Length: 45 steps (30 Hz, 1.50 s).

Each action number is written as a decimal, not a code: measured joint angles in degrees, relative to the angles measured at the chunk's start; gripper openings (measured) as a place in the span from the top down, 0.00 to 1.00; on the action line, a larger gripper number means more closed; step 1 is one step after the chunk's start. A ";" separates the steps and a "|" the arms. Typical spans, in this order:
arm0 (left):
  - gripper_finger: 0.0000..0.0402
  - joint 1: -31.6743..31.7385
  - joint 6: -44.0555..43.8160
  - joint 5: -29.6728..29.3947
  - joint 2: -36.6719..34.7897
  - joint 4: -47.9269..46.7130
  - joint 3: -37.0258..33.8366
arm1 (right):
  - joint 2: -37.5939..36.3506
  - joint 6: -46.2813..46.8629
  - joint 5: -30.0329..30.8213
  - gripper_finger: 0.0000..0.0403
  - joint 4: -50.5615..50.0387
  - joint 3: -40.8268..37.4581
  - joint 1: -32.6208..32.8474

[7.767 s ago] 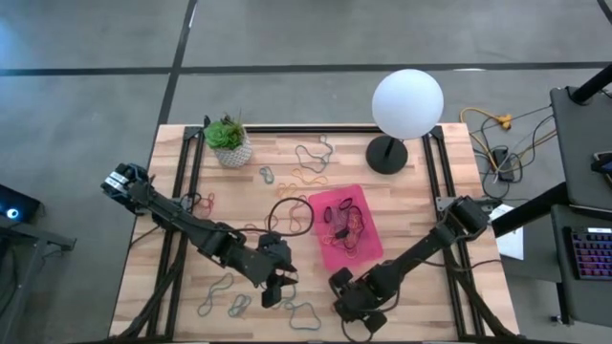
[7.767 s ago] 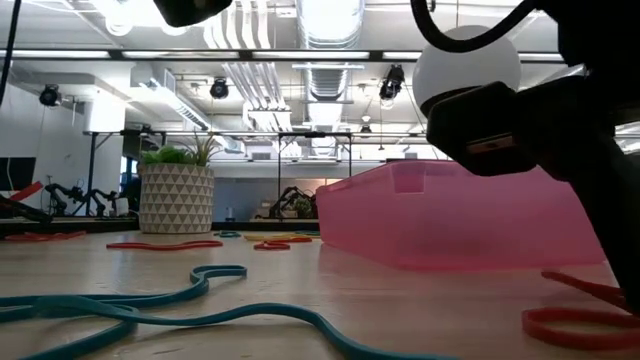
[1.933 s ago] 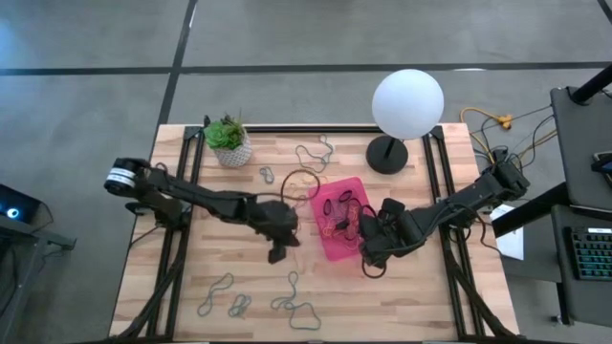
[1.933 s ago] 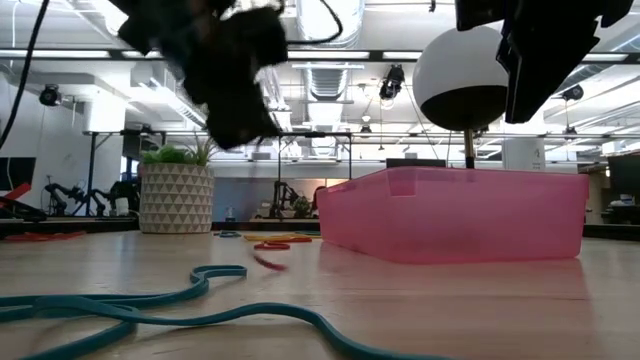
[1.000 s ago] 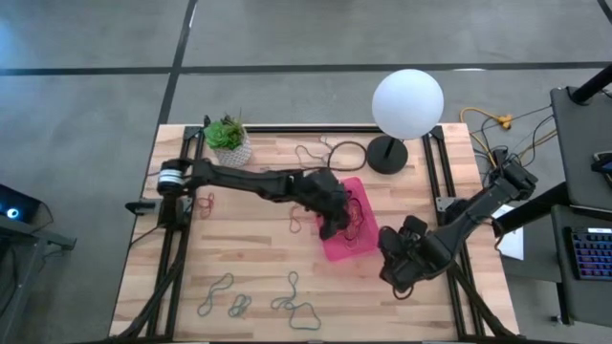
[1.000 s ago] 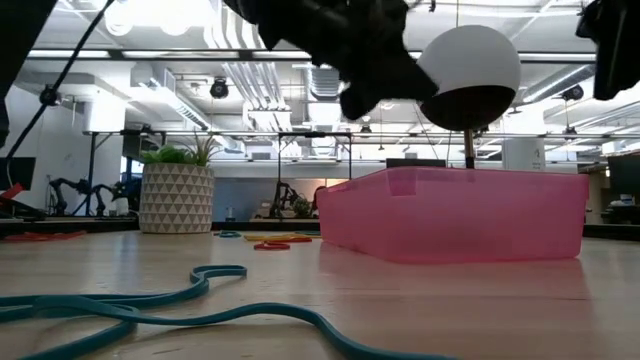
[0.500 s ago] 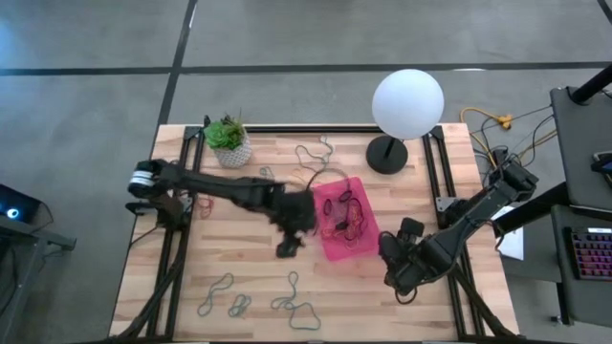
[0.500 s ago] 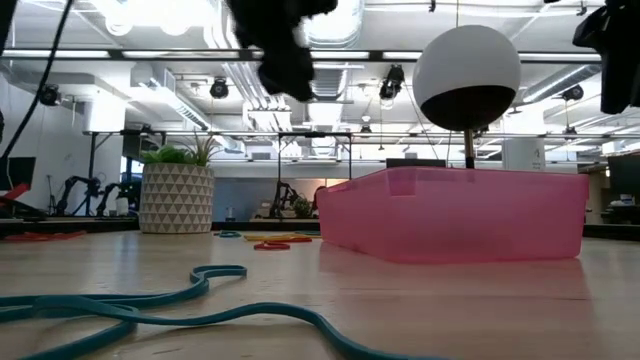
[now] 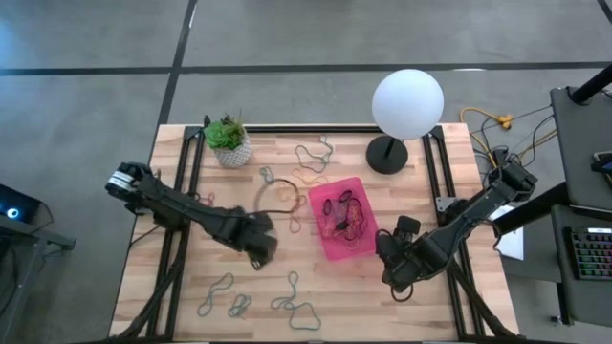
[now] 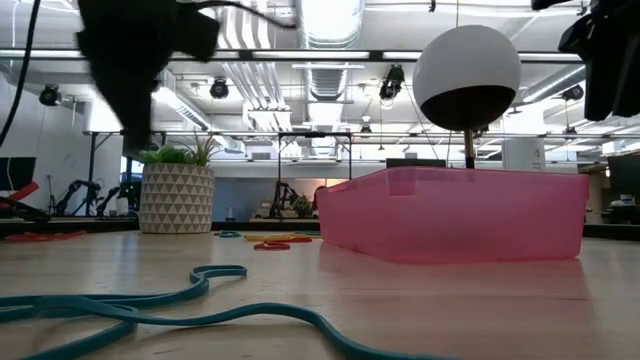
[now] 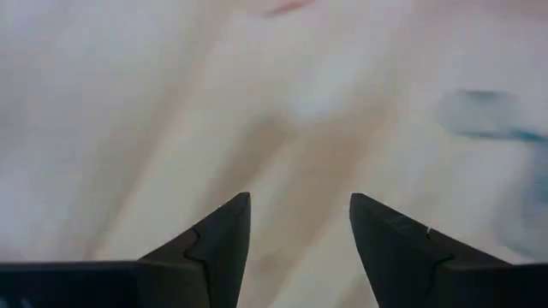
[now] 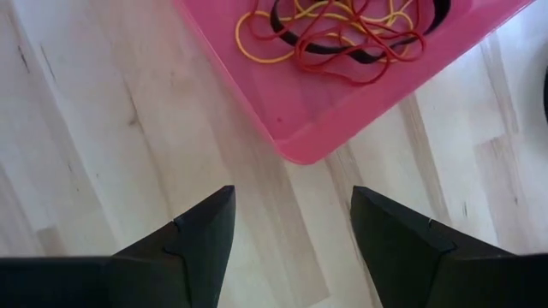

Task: Pick and place rubber bands into bin
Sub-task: Put the red rubber band into the pink bin

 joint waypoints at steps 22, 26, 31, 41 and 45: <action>0.63 29.86 -6.11 3.45 -26.72 -1.28 -33.88 | -0.02 1.09 0.25 0.46 0.80 -0.12 -1.01; 0.68 33.37 -6.16 1.33 -26.72 2.00 -34.45 | -0.02 1.09 0.58 0.46 1.05 -0.13 -1.43; 0.72 38.17 -6.26 -1.65 -23.27 6.26 -35.04 | -0.02 1.09 1.11 0.46 1.37 -0.13 -2.22; 0.73 46.45 -1.14 -1.13 -17.69 7.07 -35.25 | -0.02 1.68 1.09 0.46 1.67 -0.13 -2.99; 0.73 46.43 0.87 -0.71 -17.62 8.28 -35.78 | -0.02 1.68 1.11 0.46 1.71 -0.13 -3.00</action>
